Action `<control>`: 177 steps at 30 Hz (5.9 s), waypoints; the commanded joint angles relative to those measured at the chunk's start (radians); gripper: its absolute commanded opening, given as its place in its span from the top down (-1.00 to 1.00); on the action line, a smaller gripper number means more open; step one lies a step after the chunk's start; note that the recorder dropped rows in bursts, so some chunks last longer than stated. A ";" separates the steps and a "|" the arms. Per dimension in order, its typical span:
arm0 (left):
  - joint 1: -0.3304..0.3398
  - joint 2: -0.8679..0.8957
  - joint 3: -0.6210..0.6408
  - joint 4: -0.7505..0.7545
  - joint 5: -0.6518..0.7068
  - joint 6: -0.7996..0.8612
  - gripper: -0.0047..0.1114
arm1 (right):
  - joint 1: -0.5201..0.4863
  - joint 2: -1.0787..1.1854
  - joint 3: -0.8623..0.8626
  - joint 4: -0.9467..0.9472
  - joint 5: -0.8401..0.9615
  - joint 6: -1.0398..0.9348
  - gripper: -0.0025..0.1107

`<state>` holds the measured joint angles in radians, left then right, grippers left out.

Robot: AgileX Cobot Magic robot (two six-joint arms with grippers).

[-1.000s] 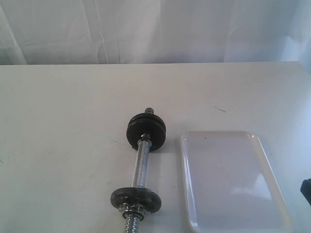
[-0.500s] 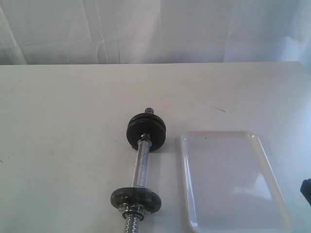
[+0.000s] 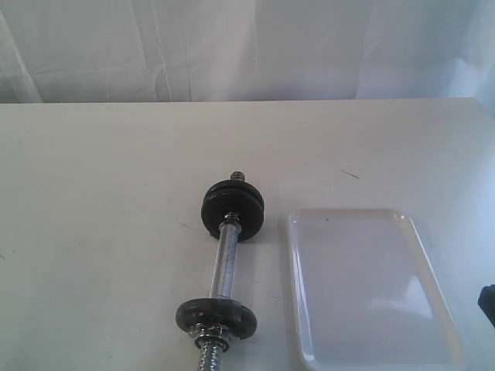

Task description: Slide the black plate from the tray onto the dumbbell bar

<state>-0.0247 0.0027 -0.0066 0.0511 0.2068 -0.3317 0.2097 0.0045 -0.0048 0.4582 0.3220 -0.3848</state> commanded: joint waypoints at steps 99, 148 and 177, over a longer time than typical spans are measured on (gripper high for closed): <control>0.003 -0.003 0.007 0.006 0.002 0.225 0.92 | -0.002 -0.004 0.005 -0.353 0.007 0.000 0.96; 0.003 -0.003 0.007 0.006 0.002 0.225 0.92 | -0.002 -0.004 0.005 -0.507 -0.002 0.520 0.96; 0.038 -0.003 0.007 -0.008 0.004 0.227 0.92 | -0.130 -0.004 0.005 -0.492 0.012 0.520 0.96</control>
<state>0.0112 0.0027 -0.0066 0.0492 0.2123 -0.1001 0.0871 0.0045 -0.0048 -0.0318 0.3380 0.1311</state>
